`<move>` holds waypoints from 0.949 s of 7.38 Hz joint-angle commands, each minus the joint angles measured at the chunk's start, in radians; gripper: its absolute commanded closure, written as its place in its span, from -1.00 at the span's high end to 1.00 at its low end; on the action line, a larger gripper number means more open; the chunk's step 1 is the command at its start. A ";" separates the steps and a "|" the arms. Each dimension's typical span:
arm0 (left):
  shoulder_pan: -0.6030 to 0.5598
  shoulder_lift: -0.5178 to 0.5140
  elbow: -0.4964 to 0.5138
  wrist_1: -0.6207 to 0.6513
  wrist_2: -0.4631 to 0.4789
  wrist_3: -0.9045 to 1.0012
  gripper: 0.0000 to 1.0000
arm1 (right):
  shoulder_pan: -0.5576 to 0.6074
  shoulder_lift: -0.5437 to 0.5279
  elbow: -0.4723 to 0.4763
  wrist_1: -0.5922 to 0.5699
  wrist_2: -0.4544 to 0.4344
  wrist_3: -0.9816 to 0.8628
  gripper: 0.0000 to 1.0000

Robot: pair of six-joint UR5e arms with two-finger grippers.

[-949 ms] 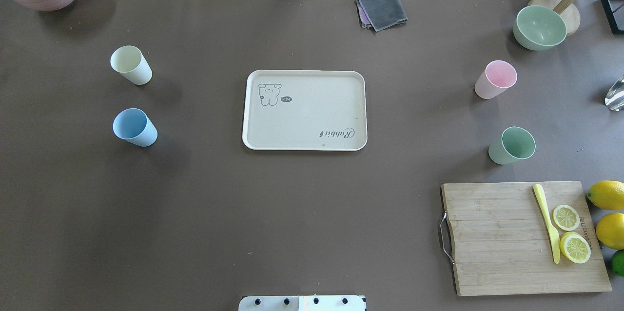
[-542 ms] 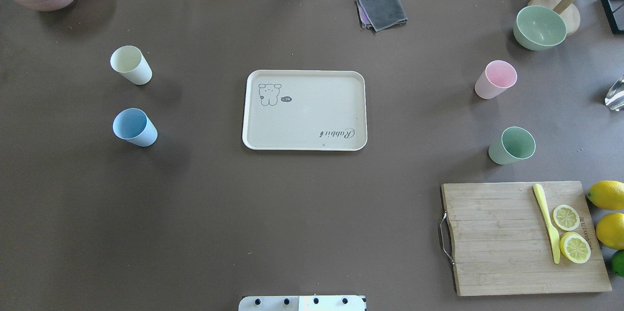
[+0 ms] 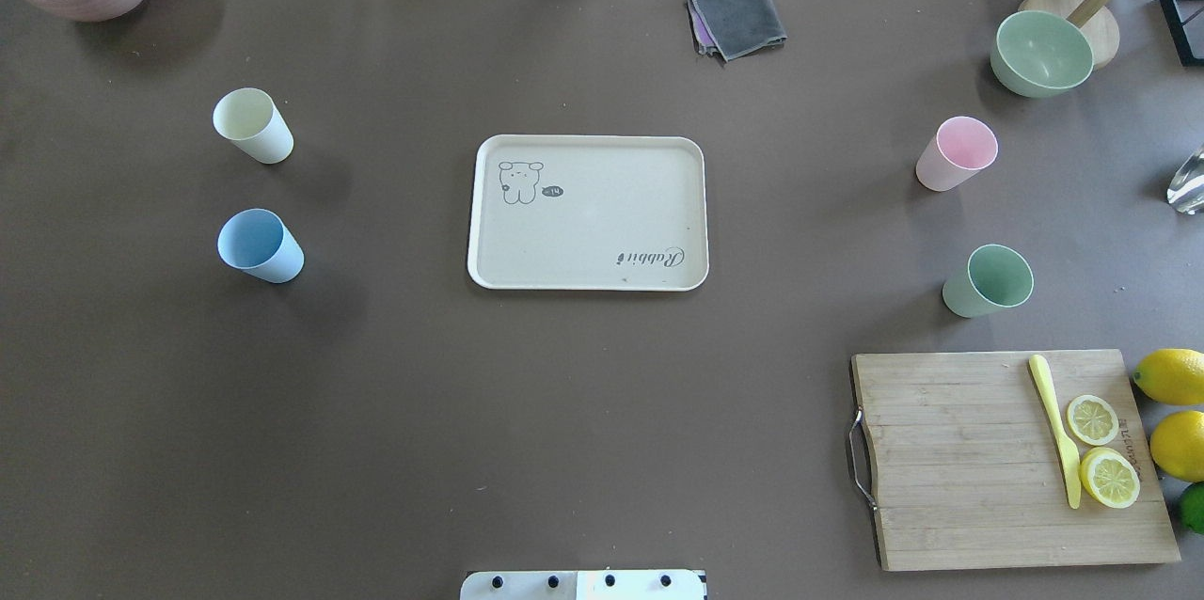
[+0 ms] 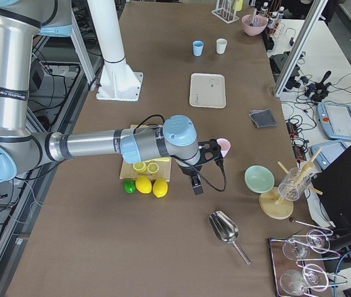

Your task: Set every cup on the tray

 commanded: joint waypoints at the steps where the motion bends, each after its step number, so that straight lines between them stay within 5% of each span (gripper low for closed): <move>1: 0.003 -0.006 0.017 -0.025 0.001 -0.121 0.96 | -0.001 0.036 -0.005 0.048 -0.008 0.213 1.00; 5: 0.157 -0.097 0.155 -0.175 0.000 -0.520 0.96 | -0.252 0.201 -0.017 0.043 -0.116 0.680 0.99; 7: 0.245 -0.192 0.238 -0.194 0.004 -0.625 0.96 | -0.359 0.252 -0.024 0.042 -0.187 0.740 1.00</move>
